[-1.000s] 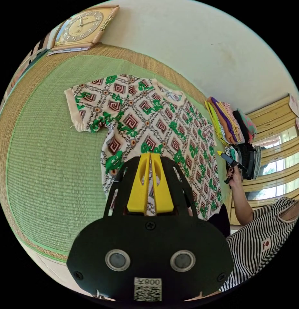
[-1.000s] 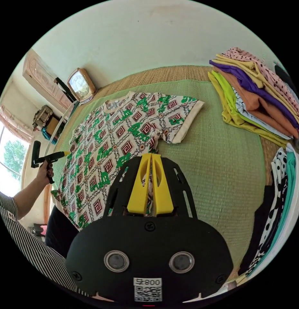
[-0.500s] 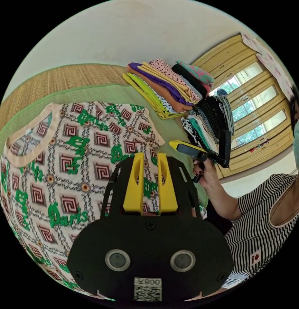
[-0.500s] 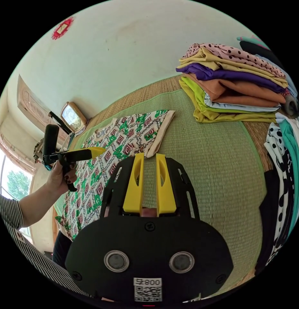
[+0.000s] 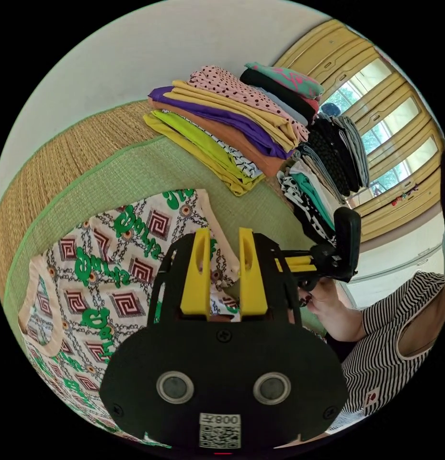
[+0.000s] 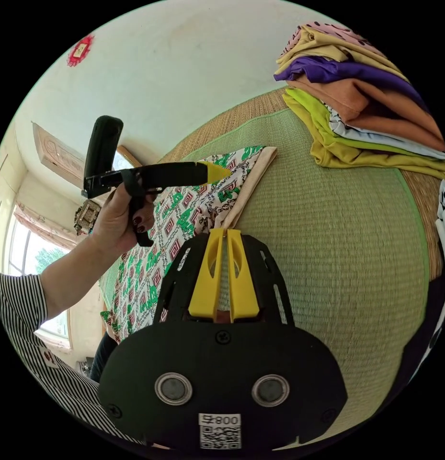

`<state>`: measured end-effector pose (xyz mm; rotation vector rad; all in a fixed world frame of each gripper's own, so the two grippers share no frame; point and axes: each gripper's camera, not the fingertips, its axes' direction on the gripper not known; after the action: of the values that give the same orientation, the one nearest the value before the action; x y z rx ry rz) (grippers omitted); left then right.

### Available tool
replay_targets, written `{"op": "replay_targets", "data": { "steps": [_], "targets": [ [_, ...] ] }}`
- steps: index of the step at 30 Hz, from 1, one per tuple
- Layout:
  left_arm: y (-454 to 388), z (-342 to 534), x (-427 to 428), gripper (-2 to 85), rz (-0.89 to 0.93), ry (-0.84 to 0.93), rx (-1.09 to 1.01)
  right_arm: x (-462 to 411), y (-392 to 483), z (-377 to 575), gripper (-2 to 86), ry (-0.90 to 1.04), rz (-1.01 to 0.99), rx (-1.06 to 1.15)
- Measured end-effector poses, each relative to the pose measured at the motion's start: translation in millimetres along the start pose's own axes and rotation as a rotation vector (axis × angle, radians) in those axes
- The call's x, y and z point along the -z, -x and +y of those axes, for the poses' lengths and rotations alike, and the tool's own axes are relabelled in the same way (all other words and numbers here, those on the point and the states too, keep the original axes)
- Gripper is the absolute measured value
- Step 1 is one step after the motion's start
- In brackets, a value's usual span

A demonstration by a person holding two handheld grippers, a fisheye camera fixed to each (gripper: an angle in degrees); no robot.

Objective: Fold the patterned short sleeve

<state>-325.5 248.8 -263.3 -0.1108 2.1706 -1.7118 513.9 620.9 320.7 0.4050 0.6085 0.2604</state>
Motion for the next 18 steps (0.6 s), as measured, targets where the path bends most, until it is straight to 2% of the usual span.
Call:
{"op": "replay_targets", "data": {
  "steps": [7, 12, 18],
  "targets": [
    [-31, -66, -54, 8.4, -0.220, 0.146, -0.084, 1, -20, -2, 0.5, 0.010, -0.071, -0.026],
    [-41, -84, -67, 4.4, -0.303, 0.167, -0.081, 2, -32, -3, 0.3, 0.010, -0.119, -0.042],
    [-48, -92, -64, 6.4, -0.261, 0.101, -0.069, 3, -40, -3, 0.3, 0.010, -0.146, -0.047]
  ]
}}
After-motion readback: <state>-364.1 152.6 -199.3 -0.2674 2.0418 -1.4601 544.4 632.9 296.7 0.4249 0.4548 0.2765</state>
